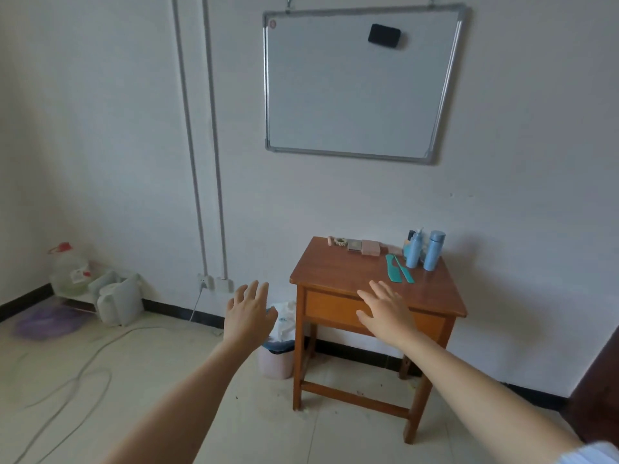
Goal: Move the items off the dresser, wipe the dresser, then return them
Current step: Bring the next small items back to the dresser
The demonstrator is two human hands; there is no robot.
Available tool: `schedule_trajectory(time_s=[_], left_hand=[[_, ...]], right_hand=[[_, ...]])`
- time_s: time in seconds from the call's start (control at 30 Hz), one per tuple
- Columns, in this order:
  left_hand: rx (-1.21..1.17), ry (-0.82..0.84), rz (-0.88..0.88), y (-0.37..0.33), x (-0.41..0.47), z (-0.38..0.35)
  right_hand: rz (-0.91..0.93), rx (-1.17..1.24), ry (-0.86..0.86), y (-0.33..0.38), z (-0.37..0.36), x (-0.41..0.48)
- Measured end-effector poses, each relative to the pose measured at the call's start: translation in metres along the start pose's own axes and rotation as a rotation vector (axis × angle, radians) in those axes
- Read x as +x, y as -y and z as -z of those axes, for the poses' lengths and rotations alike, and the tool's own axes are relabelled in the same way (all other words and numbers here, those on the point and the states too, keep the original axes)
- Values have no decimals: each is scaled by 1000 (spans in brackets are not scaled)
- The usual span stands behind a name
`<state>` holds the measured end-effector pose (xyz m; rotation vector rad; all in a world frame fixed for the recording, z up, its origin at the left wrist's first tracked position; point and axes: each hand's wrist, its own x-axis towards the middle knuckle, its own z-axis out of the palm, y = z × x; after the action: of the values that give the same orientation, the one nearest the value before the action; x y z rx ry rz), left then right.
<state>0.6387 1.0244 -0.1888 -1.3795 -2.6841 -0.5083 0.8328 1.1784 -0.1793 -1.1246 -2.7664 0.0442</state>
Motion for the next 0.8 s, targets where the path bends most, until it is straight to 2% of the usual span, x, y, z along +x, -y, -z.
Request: schedule_trajectory(time_s=[0.33,0.57,0.8], left_hand=[[-52,59,16,-47,173,-65],[-110,111,29,-45,267,-106],[-125,198,-32,-31,378,-150]], right_hand=[[-22,61,34,-74,-26,161],[-43,40,58,-100,-53,254],[-115,33,71,-108,-84,349]])
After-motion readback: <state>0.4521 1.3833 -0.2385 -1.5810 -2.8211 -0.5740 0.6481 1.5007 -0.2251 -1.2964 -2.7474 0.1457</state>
